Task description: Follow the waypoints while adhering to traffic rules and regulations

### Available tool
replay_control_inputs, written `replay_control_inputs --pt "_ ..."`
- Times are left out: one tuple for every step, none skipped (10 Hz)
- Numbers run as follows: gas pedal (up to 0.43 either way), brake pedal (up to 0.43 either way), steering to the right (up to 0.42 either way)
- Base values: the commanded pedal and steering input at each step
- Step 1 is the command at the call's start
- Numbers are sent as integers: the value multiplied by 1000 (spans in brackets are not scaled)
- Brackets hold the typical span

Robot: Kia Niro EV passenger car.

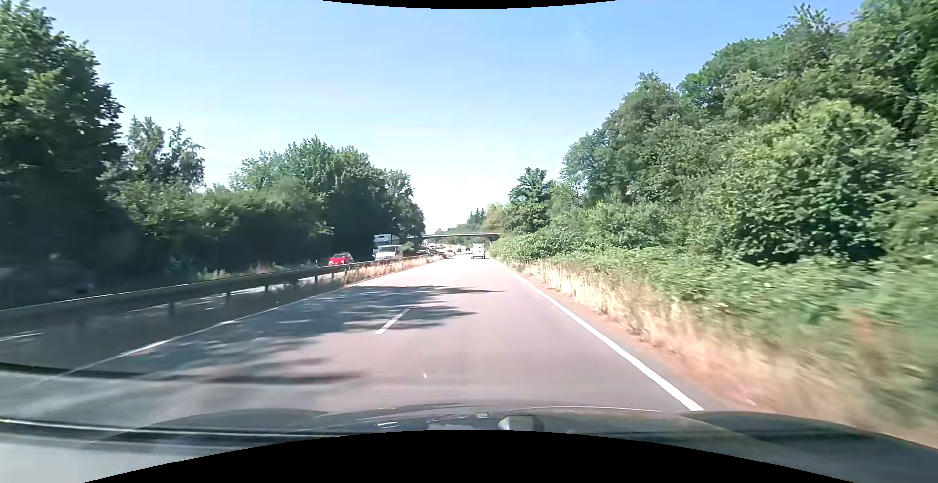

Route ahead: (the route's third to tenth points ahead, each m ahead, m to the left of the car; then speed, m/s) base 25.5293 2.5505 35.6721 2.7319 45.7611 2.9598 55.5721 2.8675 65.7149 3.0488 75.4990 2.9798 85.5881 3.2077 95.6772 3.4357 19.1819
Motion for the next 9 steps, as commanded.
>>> replay_control_inputs --pt "130 0 -3" --pt "130 0 -3" --pt "130 0 -3" --pt "130 0 -3" --pt "130 0 -3" --pt "130 0 -3" --pt "130 0 -3" --pt "130 0 -3" --pt "130 0 -3"
